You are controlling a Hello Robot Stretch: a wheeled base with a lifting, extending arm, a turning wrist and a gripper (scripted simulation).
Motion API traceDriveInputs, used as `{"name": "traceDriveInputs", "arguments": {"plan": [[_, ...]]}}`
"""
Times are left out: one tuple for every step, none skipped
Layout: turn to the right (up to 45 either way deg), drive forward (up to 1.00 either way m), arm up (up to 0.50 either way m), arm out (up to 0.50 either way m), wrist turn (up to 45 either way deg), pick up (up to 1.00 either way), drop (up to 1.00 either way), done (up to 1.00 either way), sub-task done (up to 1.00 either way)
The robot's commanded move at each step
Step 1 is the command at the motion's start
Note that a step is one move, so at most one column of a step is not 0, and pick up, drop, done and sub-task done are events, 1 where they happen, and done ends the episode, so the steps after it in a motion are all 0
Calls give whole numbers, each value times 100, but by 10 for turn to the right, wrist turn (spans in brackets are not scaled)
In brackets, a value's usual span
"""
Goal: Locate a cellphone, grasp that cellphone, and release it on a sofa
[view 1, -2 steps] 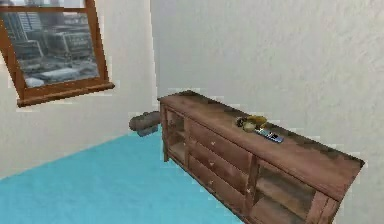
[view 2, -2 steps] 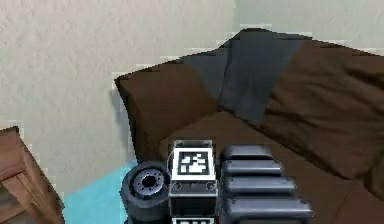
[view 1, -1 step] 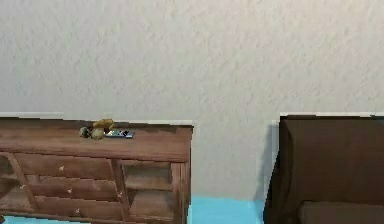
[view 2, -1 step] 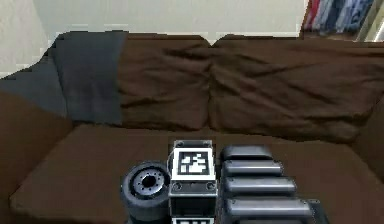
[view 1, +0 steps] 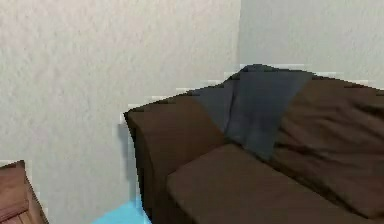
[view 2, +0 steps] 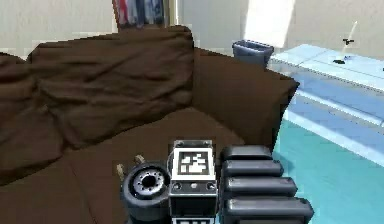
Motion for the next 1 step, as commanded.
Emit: {"name": "traceDriveInputs", "arguments": {"plan": [[-450,0,0,0,0,0,0,0,0]]}}
